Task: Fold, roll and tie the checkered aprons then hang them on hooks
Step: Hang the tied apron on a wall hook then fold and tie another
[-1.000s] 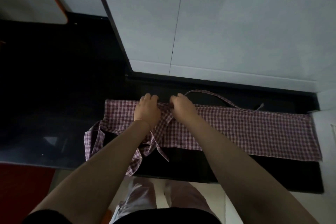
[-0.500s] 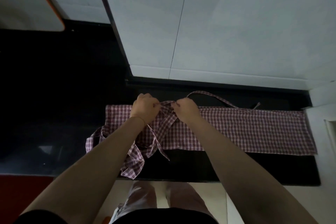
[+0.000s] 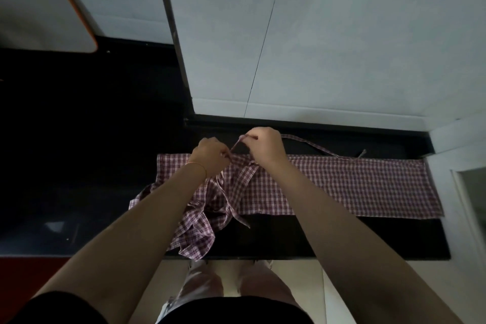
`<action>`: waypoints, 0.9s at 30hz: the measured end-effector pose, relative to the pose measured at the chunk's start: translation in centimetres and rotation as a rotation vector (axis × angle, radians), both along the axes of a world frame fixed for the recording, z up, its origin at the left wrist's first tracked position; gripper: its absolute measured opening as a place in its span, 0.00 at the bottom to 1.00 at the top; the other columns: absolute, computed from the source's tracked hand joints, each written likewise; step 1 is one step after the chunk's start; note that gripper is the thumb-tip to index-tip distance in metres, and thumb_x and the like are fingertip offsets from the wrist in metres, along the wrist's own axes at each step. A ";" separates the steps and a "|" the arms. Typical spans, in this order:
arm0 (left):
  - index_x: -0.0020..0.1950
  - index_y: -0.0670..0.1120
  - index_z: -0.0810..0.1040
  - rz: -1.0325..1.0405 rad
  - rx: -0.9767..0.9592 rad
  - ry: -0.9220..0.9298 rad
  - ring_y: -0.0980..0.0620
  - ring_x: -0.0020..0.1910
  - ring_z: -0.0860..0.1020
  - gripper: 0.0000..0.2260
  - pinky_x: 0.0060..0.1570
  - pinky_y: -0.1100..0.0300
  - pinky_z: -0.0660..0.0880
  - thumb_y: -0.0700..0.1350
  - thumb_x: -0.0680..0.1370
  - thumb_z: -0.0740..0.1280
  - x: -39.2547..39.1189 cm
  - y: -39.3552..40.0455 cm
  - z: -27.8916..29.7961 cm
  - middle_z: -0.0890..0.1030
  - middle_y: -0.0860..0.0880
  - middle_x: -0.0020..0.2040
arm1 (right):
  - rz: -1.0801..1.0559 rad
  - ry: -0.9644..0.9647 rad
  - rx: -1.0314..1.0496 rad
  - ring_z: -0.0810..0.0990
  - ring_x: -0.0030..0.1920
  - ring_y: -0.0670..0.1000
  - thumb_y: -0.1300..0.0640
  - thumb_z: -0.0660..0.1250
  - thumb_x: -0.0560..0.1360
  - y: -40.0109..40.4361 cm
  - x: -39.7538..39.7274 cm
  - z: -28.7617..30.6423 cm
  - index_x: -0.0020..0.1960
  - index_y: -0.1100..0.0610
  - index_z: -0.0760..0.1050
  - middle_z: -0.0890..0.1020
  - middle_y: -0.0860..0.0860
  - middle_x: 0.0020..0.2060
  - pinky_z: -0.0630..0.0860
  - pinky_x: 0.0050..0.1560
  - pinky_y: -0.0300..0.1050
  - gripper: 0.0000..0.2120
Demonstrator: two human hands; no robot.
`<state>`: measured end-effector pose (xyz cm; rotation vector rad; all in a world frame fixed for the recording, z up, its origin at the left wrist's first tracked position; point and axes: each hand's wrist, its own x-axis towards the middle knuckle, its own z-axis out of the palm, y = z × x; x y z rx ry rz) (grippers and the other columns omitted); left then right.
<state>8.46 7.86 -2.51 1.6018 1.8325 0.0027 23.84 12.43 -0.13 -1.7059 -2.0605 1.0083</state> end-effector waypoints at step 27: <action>0.57 0.50 0.82 0.311 0.025 -0.041 0.46 0.54 0.78 0.12 0.56 0.51 0.77 0.40 0.79 0.63 -2.1 -0.8 -0.3 0.81 0.46 0.58 | 0.204 -0.262 -0.002 0.79 0.40 0.52 0.54 0.66 0.80 0.6 -0.3 0.6 0.44 0.61 0.83 0.79 0.52 0.43 0.74 0.43 0.46 0.13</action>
